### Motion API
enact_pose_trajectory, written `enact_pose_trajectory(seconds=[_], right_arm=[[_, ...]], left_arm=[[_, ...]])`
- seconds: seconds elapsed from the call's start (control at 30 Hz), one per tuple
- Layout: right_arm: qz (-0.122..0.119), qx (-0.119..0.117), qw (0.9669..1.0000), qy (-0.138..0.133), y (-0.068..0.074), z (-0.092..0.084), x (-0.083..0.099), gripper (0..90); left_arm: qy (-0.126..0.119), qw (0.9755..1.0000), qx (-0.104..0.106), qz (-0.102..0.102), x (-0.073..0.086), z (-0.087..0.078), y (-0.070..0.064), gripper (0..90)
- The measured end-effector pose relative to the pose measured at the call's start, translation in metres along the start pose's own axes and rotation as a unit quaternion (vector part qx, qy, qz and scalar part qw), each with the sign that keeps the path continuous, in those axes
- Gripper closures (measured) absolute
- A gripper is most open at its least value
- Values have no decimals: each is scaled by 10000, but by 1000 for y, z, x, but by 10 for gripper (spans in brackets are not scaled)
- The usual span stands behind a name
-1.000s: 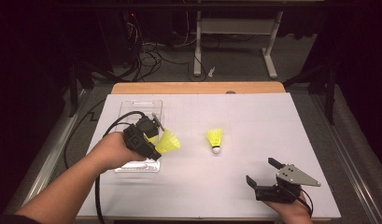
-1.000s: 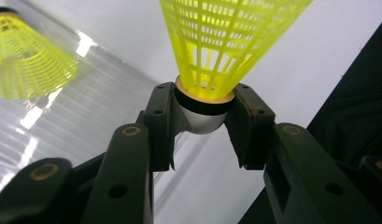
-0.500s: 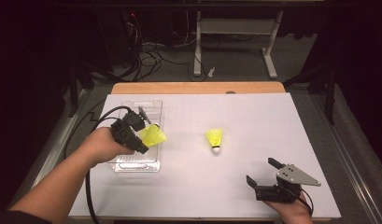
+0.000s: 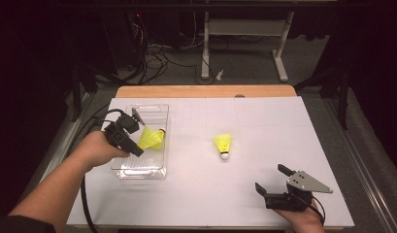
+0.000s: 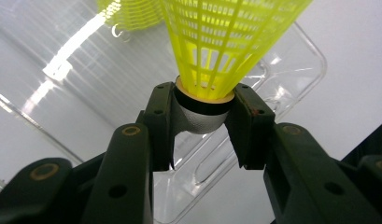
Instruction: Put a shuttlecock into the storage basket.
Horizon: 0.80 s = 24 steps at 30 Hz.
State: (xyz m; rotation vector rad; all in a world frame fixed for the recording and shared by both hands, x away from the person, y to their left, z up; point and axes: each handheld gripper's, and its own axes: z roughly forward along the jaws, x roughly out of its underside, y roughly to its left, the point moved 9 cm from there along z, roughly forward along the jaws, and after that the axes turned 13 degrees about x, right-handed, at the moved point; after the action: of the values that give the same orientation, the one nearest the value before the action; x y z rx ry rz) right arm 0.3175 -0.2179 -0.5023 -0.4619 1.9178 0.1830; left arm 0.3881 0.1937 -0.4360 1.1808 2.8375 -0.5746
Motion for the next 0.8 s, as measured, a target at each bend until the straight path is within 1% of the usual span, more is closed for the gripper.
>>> enact_pose_trajectory(seconds=[0.27, 0.33, 0.4, 0.6, 0.7, 0.8], right_arm=[[-15, -14, 10000, 10, 1, 1, 1, 11], [-9, -25, 10000, 10, 1, 1, 1, 11], [-10, -29, 10000, -5, 1, 1, 0, 10], [27, -19, 10000, -36, 1, 1, -1, 4], [28, -22, 10000, -38, 0, 1, -1, 5], [35, -25, 10000, -35, 0, 1, -1, 4]], left_arm=[[-19, 9997, -83, -225, 9, -2, 17, 640], [-19, 9996, -64, -275, 10, -1, 20, 640], [42, 9995, -80, -317, 13, 1, 22, 640], [118, 9981, -143, -585, 19, 4, 36, 640], [100, 9977, -146, -649, 20, 4, 41, 640], [88, 9977, -148, -663, 20, 5, 42, 640]])
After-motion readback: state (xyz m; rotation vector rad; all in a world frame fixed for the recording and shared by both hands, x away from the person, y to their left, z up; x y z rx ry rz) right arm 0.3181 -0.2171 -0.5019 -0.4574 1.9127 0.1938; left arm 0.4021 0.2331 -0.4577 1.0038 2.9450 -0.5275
